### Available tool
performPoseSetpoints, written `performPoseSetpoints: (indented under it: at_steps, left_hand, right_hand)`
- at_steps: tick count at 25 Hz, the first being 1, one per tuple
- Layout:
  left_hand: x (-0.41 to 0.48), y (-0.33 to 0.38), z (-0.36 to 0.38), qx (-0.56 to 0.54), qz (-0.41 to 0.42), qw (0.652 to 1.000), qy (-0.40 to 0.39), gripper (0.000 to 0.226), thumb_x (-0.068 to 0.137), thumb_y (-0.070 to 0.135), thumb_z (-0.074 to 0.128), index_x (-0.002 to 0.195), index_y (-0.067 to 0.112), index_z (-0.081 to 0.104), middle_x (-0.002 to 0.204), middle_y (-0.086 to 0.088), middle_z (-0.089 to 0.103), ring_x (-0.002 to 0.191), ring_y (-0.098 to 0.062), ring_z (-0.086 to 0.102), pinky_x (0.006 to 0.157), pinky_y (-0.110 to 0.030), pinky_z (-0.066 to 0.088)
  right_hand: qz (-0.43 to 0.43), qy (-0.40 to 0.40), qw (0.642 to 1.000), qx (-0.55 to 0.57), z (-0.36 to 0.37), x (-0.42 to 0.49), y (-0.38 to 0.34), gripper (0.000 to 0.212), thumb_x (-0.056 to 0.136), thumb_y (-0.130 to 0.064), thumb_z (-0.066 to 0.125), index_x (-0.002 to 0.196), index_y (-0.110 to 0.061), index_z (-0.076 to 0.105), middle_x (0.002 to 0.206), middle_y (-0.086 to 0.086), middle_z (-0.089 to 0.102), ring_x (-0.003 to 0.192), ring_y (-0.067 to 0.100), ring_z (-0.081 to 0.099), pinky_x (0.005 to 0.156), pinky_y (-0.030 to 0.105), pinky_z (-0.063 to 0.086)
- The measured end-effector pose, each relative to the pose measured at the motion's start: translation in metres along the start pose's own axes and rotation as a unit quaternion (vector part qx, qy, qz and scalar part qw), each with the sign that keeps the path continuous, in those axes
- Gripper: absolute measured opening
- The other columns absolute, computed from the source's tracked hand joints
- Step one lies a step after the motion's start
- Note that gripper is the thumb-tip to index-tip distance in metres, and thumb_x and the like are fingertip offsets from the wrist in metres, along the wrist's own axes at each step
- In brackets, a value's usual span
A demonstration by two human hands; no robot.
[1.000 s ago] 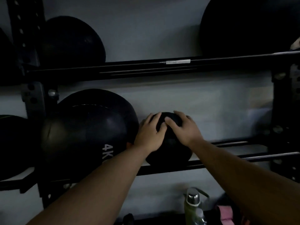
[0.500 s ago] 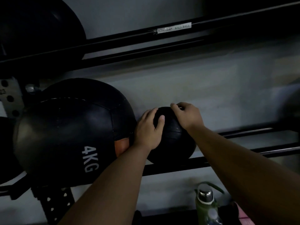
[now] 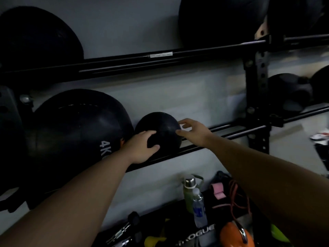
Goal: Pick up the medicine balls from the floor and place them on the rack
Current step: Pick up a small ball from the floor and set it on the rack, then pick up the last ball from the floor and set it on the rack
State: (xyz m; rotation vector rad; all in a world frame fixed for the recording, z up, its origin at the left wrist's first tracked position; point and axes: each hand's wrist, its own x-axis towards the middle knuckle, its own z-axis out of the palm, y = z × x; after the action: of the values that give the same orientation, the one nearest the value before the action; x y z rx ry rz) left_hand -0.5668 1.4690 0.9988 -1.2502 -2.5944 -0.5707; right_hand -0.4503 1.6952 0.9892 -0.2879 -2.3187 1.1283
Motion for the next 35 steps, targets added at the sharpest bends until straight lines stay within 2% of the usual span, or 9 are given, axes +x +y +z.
performPoseSetpoints:
  at_steps: [2, 4, 9, 11, 15, 20, 26, 32, 35]
  left_hand:
    - [-0.036, 0.002, -0.008, -0.027, 0.045, 0.998, 0.019, 0.06, 0.1, 0.046, 0.066, 0.154, 0.025, 0.051, 0.155, -0.002, 0.053, 0.142, -0.022, 0.049, 0.116, -0.034, 0.039]
    - [-0.066, 0.003, -0.012, -0.064, 0.056, 0.996, 0.029, 0.054, 0.097, 0.049, 0.067, 0.146, 0.028, 0.059, 0.14, 0.004, 0.062, 0.135, -0.02, 0.052, 0.109, -0.035, 0.043]
    - [-0.124, 0.019, -0.008, -0.158, 0.06, 0.985, -0.032, 0.05, 0.088, 0.057, 0.076, 0.127, 0.028, 0.069, 0.119, 0.006, 0.071, 0.109, -0.012, 0.066, 0.094, -0.029, 0.049]
    - [-0.136, 0.037, 0.003, -0.181, 0.072, 0.979, -0.057, 0.048, 0.089, 0.055, 0.077, 0.126, 0.025, 0.071, 0.117, 0.004, 0.073, 0.108, -0.015, 0.068, 0.091, -0.029, 0.05]
    - [-0.144, 0.102, 0.027, -0.187, 0.119, 0.969, -0.106, 0.055, 0.088, 0.061, 0.074, 0.129, 0.025, 0.069, 0.121, 0.003, 0.072, 0.112, -0.018, 0.068, 0.099, -0.035, 0.053]
    - [-0.154, 0.183, 0.056, -0.18, 0.17, 0.958, -0.148, 0.058, 0.09, 0.064, 0.071, 0.133, 0.026, 0.068, 0.125, 0.003, 0.071, 0.115, -0.018, 0.066, 0.1, -0.035, 0.052]
    - [-0.183, 0.29, 0.12, -0.178, 0.196, 0.942, -0.207, 0.053, 0.088, 0.061, 0.073, 0.128, 0.026, 0.069, 0.115, 0.004, 0.072, 0.112, -0.019, 0.067, 0.093, -0.029, 0.048]
    - [-0.215, 0.39, 0.21, -0.166, 0.176, 0.939, -0.245, 0.06, 0.084, 0.067, 0.075, 0.128, 0.027, 0.069, 0.119, 0.005, 0.074, 0.111, -0.017, 0.067, 0.091, -0.03, 0.047]
    - [-0.241, 0.424, 0.266, -0.17, 0.111, 0.946, -0.252, 0.073, 0.064, 0.083, 0.068, 0.116, 0.032, 0.069, 0.112, 0.004, 0.075, 0.105, -0.017, 0.069, 0.093, -0.032, 0.052]
  right_hand:
    - [0.019, 0.015, 1.0, -0.006, -0.005, -0.041, -0.002, 0.046, 0.094, -0.039, 0.075, 0.137, -0.029, 0.061, 0.133, 0.001, 0.061, 0.114, 0.022, 0.064, 0.077, 0.024, 0.051]
    - [0.028, 0.037, 0.999, -0.026, -0.009, -0.082, -0.007, 0.047, 0.095, -0.037, 0.075, 0.139, -0.025, 0.062, 0.129, 0.001, 0.063, 0.108, 0.02, 0.064, 0.071, 0.017, 0.049]
    - [0.082, 0.076, 0.991, -0.076, -0.027, -0.186, -0.005, 0.049, 0.089, -0.054, 0.076, 0.131, -0.031, 0.067, 0.125, 0.001, 0.068, 0.111, 0.021, 0.068, 0.093, 0.032, 0.051]
    - [0.107, 0.101, 0.985, -0.094, -0.046, -0.224, -0.001, 0.045, 0.085, -0.058, 0.076, 0.123, -0.035, 0.067, 0.12, 0.002, 0.07, 0.108, 0.023, 0.069, 0.092, 0.033, 0.051]
    - [0.157, 0.148, 0.963, -0.162, -0.098, -0.296, 0.002, 0.046, 0.094, -0.049, 0.071, 0.133, -0.025, 0.067, 0.119, 0.005, 0.071, 0.105, 0.025, 0.068, 0.081, 0.029, 0.045]
    - [0.201, 0.186, 0.932, -0.239, -0.152, -0.371, 0.009, 0.053, 0.089, -0.065, 0.066, 0.13, -0.031, 0.066, 0.116, 0.0, 0.073, 0.104, 0.022, 0.069, 0.085, 0.032, 0.051]
    - [0.261, 0.18, 0.906, -0.281, -0.197, -0.463, 0.052, 0.047, 0.094, -0.057, 0.066, 0.13, -0.028, 0.067, 0.116, 0.003, 0.073, 0.107, 0.025, 0.07, 0.085, 0.034, 0.054]
    - [0.313, 0.131, 0.899, -0.277, -0.258, -0.558, 0.147, 0.049, 0.095, -0.06, 0.064, 0.131, -0.026, 0.064, 0.111, 0.003, 0.074, 0.091, 0.023, 0.072, 0.082, 0.043, 0.062]
    - [0.349, 0.088, 0.9, -0.248, -0.277, -0.589, 0.215, 0.065, 0.089, -0.074, 0.06, 0.135, -0.028, 0.06, 0.121, 0.004, 0.071, 0.109, 0.027, 0.07, 0.09, 0.04, 0.058]
